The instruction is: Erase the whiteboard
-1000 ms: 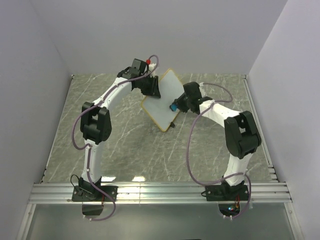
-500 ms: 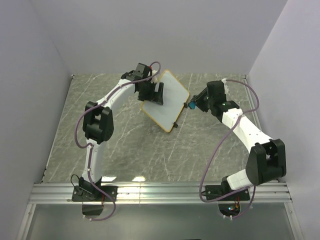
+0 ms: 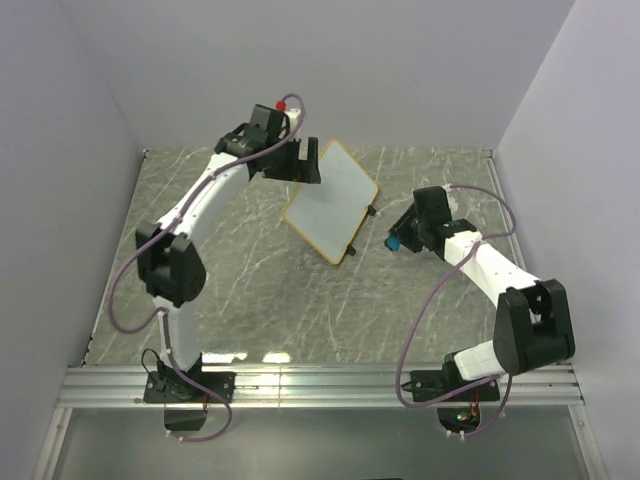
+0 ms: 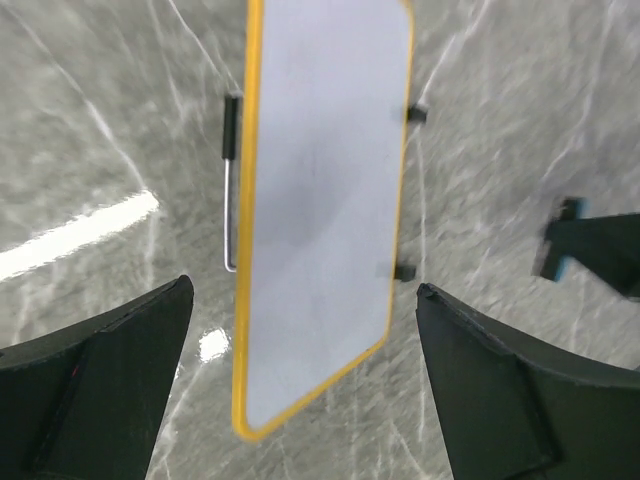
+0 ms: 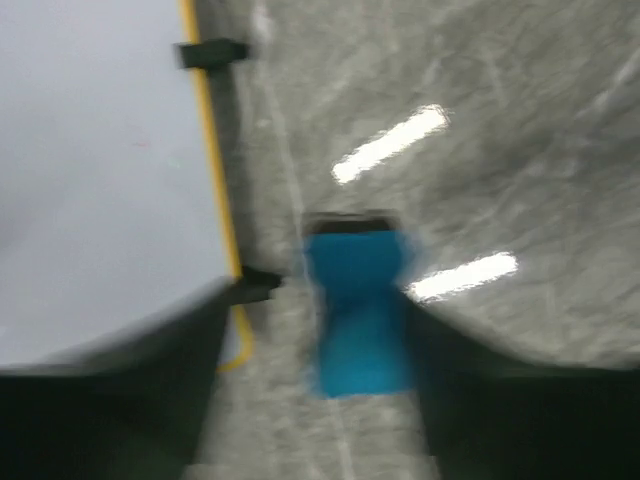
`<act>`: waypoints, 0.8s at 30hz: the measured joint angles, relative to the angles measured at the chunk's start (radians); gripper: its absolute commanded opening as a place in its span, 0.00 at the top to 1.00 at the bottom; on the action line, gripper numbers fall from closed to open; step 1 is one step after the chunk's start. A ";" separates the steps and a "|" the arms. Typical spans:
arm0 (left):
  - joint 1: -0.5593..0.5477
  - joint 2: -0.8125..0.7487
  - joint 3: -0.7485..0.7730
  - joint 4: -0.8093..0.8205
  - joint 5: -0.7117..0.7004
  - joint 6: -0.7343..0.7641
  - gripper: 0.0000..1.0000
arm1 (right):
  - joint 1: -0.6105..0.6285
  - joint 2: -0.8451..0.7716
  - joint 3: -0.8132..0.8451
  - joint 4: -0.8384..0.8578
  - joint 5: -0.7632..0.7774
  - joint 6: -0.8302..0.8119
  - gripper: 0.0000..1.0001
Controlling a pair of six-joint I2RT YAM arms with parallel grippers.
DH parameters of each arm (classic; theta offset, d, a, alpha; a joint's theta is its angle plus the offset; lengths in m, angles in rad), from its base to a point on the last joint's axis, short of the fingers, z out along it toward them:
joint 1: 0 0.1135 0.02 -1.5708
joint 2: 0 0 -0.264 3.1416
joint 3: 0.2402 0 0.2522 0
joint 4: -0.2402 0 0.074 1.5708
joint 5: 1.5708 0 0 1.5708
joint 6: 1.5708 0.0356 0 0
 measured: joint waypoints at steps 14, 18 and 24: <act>0.034 -0.504 -0.362 0.192 -0.155 -0.130 0.00 | -0.003 0.055 0.092 -0.071 0.049 -0.092 0.00; 0.046 -0.555 -0.414 0.196 -0.177 -0.147 0.00 | -0.003 0.000 0.083 -0.113 0.047 -0.110 0.00; 0.049 -0.643 -0.465 0.188 -0.262 -0.162 0.01 | -0.001 -0.248 0.088 -0.202 -0.006 -0.141 0.00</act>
